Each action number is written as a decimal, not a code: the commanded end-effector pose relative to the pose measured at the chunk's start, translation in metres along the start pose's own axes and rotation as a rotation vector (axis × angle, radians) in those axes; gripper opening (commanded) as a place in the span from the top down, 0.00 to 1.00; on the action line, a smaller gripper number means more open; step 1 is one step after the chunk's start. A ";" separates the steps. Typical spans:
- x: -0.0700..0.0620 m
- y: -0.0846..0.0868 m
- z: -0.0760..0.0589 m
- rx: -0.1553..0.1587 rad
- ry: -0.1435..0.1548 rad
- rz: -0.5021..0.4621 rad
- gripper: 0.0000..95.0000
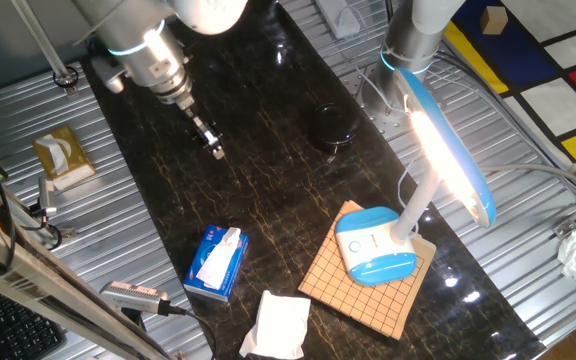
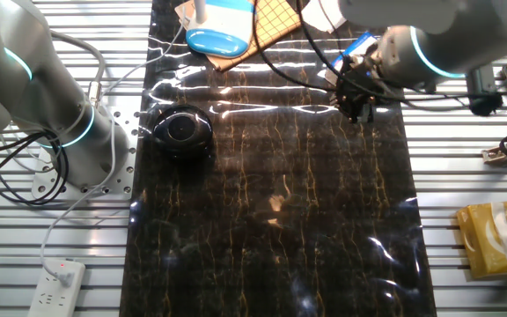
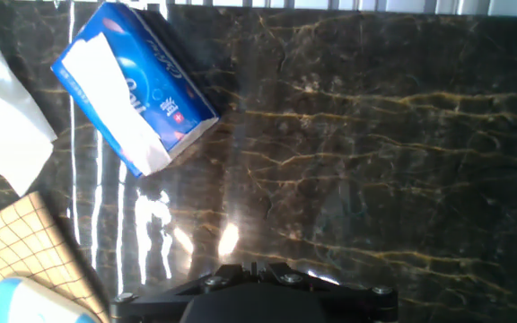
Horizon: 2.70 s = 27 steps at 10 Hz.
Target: Turn off the desk lamp by pressing the button
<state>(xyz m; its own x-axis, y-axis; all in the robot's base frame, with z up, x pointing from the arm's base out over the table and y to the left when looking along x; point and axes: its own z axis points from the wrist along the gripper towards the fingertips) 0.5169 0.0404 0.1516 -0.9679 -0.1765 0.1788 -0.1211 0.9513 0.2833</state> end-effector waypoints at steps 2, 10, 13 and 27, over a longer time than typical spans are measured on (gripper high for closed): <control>-0.003 -0.001 -0.001 -0.035 0.064 -0.077 1.00; -0.003 -0.001 -0.001 -0.031 0.098 -0.163 1.00; -0.003 -0.001 -0.001 -0.025 0.113 -0.221 1.00; 0.032 0.118 0.054 -0.044 0.104 -0.088 1.00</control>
<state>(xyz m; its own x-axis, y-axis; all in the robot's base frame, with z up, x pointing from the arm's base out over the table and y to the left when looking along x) 0.4695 0.1360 0.1469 -0.9174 -0.3098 0.2499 -0.2118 0.9116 0.3524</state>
